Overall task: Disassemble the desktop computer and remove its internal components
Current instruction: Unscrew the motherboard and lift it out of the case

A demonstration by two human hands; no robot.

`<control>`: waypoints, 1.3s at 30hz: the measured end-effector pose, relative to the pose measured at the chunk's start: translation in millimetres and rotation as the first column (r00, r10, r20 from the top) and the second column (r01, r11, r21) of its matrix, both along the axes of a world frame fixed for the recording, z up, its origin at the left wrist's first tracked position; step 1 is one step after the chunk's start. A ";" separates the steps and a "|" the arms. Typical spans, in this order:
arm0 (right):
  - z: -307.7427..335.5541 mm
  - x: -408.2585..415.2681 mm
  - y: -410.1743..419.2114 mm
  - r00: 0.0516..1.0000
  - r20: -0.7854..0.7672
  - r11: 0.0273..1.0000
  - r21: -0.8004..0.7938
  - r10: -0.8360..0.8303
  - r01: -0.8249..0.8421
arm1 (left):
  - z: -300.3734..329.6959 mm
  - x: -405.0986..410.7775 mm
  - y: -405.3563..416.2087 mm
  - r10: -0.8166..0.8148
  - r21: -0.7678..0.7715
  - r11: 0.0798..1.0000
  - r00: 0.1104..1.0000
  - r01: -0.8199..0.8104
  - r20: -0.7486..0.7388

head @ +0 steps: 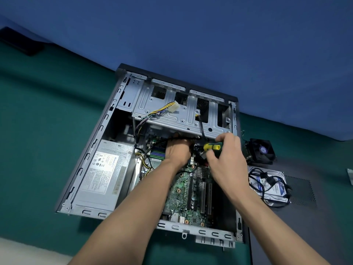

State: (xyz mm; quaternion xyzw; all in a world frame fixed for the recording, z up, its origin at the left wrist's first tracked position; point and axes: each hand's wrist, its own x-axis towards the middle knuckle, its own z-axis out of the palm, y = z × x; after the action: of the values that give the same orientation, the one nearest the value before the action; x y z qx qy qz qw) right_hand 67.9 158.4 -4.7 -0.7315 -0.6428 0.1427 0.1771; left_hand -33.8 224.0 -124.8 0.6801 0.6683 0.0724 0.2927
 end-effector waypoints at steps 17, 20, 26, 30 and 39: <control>2.6 2.4 7.3 0.999 0.008 0.999 -0.036 -0.034 0.035 | -4.0 3.2 6.2 0.089 -0.098 0.992 0.989 -0.077 0.118; 2.3 6.7 9.8 0.999 -0.024 0.999 -0.004 -0.035 0.035 | -7.4 2.1 8.9 0.141 -0.129 0.984 0.976 -0.121 0.166; 3.1 8.7 8.2 0.999 0.000 0.999 0.003 -0.032 0.032 | -11.3 -0.3 11.3 0.206 -0.186 0.969 0.951 -0.164 0.232; 4.2 4.9 14.0 0.999 0.032 1.000 -0.010 0.025 -0.025 | -9.5 -0.3 11.0 0.208 -0.199 0.966 0.951 -0.163 0.229; 11.1 1.3 19.3 0.987 0.153 0.995 -0.087 0.051 -0.038 | -13.1 -0.5 12.6 0.236 -0.257 0.951 0.942 -0.173 0.239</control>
State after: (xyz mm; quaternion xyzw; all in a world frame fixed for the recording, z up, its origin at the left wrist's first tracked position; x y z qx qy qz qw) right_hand 69.2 177.7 6.4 -0.7326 -0.6643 0.1160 0.0924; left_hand -34.3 236.6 -137.9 0.5516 0.6939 0.1150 0.4484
